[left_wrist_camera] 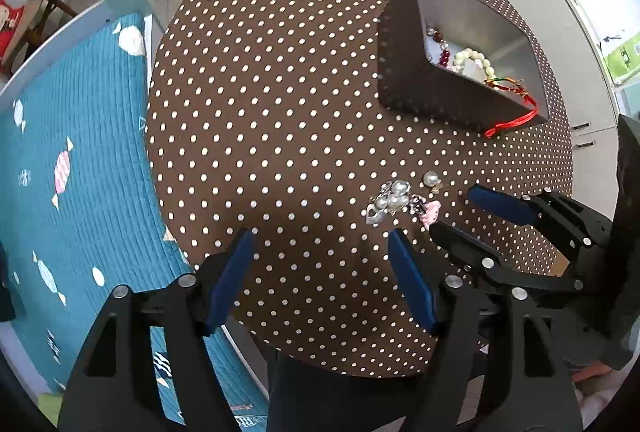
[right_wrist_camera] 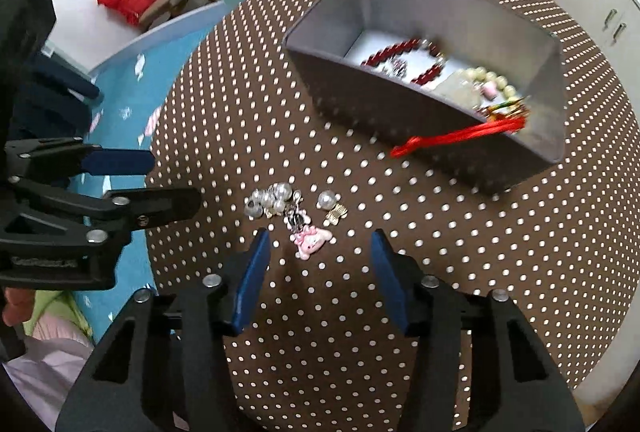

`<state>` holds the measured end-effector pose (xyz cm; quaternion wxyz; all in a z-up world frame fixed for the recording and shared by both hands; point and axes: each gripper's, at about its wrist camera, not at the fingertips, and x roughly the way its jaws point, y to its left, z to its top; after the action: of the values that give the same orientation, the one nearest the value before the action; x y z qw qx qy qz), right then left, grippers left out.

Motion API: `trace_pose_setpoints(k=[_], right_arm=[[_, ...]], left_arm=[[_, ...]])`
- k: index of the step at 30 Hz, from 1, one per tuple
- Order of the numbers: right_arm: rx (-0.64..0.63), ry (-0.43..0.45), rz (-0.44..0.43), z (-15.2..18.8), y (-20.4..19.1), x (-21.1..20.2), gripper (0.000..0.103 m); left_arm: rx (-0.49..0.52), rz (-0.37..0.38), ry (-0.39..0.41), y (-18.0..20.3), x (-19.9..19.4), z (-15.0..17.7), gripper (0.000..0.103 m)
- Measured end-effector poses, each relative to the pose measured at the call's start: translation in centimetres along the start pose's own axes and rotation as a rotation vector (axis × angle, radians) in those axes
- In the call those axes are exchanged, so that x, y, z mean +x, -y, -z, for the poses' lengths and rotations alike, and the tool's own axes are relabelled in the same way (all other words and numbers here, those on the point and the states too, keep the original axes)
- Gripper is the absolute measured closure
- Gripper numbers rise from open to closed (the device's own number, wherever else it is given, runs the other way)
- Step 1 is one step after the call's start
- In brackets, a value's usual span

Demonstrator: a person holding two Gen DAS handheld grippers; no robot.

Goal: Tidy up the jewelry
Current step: 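Grasp the pink bunny charm with the right tool while the left grasps silver charms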

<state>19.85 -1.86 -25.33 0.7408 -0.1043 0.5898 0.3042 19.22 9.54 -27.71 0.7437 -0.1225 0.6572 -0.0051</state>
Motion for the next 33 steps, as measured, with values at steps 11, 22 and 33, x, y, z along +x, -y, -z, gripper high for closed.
trace_pose_setpoints(k=[11, 22, 33], right_arm=[[-0.123, 0.007, 0.095, 0.1, -1.8, 2.0, 0.073], [0.028, 0.022, 0.011, 0.0, 0.8, 0.9, 0.087], [0.182, 0.054, 0.013, 2.6, 5.2, -2.1, 0.087]], left_arm=[[-0.007, -0.008, -0.01, -0.6, 1.0, 0.5, 0.024], [0.099, 0.018, 0.006, 1.8, 1.8, -0.8, 0.038], [0.217, 0.0, -0.032, 6.1, 4.3, -2.6, 0.06]])
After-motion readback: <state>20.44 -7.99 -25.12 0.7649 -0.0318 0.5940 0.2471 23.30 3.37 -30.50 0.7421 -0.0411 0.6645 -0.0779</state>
